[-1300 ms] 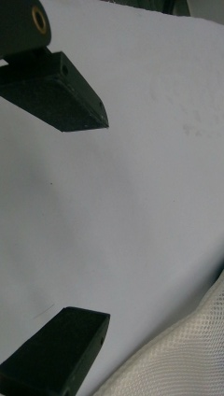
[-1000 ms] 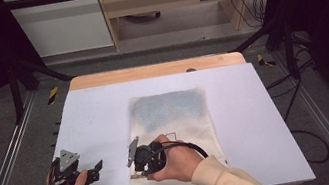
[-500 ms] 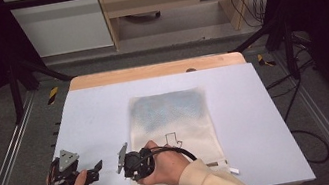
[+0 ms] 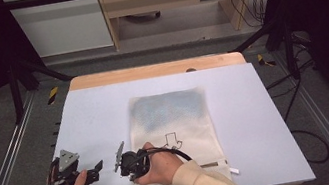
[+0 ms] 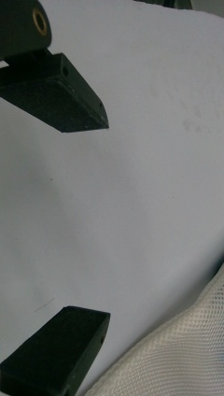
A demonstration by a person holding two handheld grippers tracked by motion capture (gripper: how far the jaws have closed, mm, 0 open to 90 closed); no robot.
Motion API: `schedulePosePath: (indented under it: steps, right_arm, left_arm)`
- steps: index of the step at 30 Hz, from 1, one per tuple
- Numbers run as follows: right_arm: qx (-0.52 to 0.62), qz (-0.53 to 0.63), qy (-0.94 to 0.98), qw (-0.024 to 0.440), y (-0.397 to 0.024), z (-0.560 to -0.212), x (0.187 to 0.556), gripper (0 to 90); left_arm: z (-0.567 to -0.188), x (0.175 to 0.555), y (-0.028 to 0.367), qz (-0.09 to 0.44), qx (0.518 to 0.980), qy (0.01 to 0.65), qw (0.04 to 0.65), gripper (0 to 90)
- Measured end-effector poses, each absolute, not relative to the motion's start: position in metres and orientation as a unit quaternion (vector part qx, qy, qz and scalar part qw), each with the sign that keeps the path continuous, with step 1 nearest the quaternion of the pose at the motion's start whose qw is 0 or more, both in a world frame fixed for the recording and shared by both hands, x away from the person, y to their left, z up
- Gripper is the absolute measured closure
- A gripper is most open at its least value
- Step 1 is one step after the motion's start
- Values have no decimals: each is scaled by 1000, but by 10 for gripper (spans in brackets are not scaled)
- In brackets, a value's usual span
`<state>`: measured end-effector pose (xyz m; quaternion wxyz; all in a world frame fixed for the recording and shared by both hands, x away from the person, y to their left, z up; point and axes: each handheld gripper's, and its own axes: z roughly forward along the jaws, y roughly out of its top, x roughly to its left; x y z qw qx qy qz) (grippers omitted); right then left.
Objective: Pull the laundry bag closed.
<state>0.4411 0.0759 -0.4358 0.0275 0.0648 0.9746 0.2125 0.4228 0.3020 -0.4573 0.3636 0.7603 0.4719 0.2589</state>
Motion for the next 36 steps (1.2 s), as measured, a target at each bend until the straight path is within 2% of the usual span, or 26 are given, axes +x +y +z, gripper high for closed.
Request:
schedulePosePath:
  steps: [2, 5, 12, 20, 25, 27, 36]
  right_arm:
    - [66, 209, 975, 26, 76, -437, 442, 750]
    - [74, 206, 976, 17, 77, -438, 444, 813]
    - [76, 209, 975, 7, 75, -433, 447, 818]
    - [73, 220, 973, 6, 69, -412, 449, 819]
    - [68, 219, 973, 8, 66, -400, 451, 819]
    - [68, 218, 973, 9, 65, -397, 452, 819]
    - [65, 219, 973, 12, 65, -397, 453, 818]
  left_arm:
    - [-457, 423, 302, 258, 760, 472, 365, 70]
    - [-456, 422, 301, 257, 761, 470, 366, 70]
    - [-453, 417, 297, 250, 767, 460, 371, 70]
    - [-446, 399, 288, 226, 784, 429, 387, 73]
    - [-445, 388, 282, 195, 789, 417, 407, 75]
    - [-447, 384, 276, 160, 793, 401, 429, 77]
    - [-450, 379, 249, 123, 803, 380, 442, 66]
